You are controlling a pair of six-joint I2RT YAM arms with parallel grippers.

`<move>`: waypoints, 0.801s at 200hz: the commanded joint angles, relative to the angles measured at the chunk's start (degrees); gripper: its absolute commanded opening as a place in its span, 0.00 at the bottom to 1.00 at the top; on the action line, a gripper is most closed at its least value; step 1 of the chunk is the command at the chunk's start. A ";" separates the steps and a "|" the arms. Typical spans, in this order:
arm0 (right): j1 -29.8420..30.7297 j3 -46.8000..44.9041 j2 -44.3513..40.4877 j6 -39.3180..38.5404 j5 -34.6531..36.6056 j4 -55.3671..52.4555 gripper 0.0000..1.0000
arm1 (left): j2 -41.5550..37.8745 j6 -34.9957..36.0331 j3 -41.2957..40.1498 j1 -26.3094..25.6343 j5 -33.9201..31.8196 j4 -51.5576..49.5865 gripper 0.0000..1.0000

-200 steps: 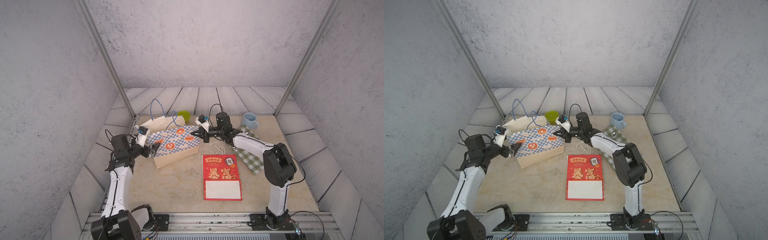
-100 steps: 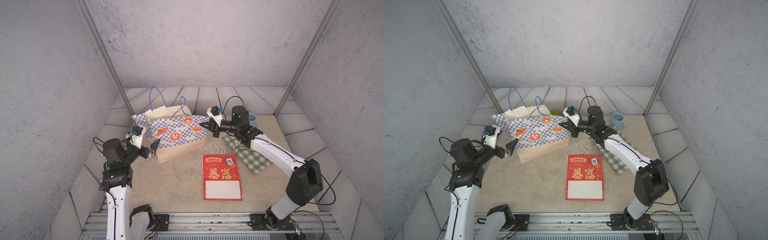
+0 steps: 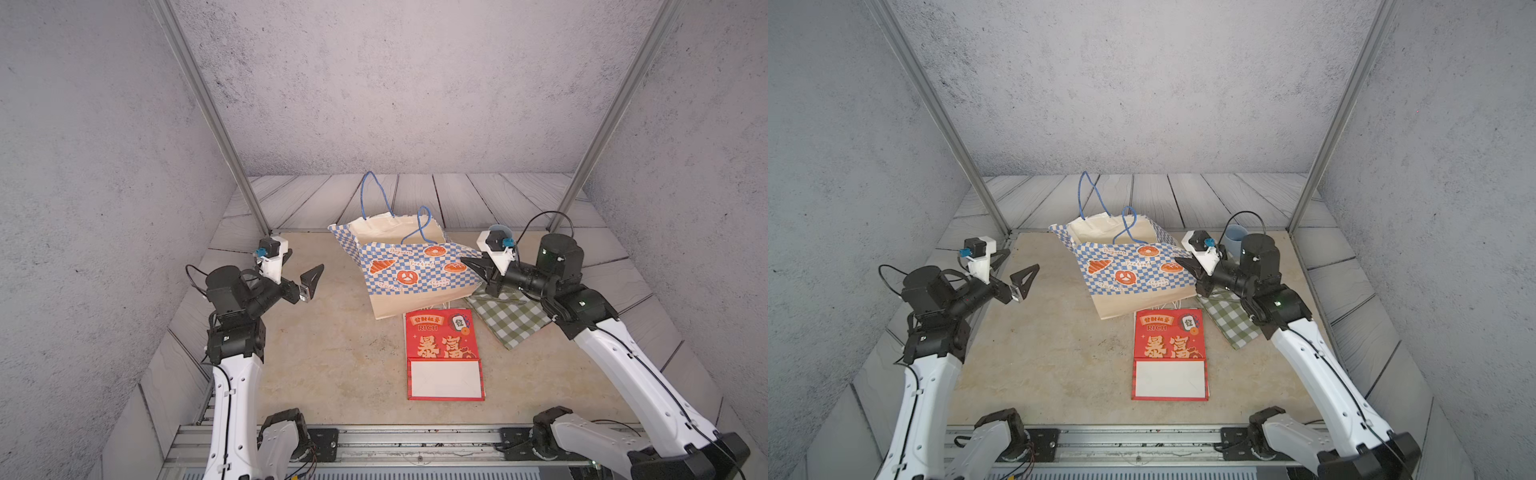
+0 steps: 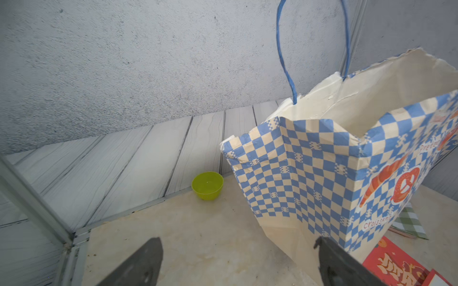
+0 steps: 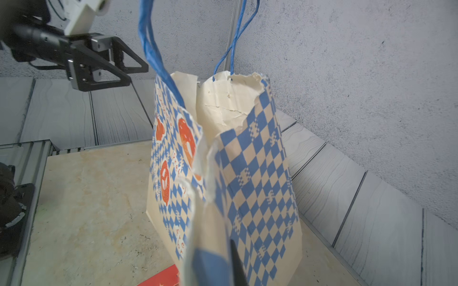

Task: Put away the paper bag
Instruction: Pick up the paper bag from the center of the board, then press the paper bag.

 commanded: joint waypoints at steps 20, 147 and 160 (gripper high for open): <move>0.00 1.61 -6.04 -2.44 0.89 -9.39 0.00 | 10.64 3.16 5.44 -5.09 17.63 1.59 0.99; 0.03 0.32 -8.04 2.39 1.31 -5.72 0.00 | 15.79 14.68 9.57 -13.82 24.87 -8.06 0.70; 0.05 -1.10 -8.56 2.56 1.43 -5.09 0.00 | 15.96 15.53 8.71 -14.15 22.87 -7.99 0.68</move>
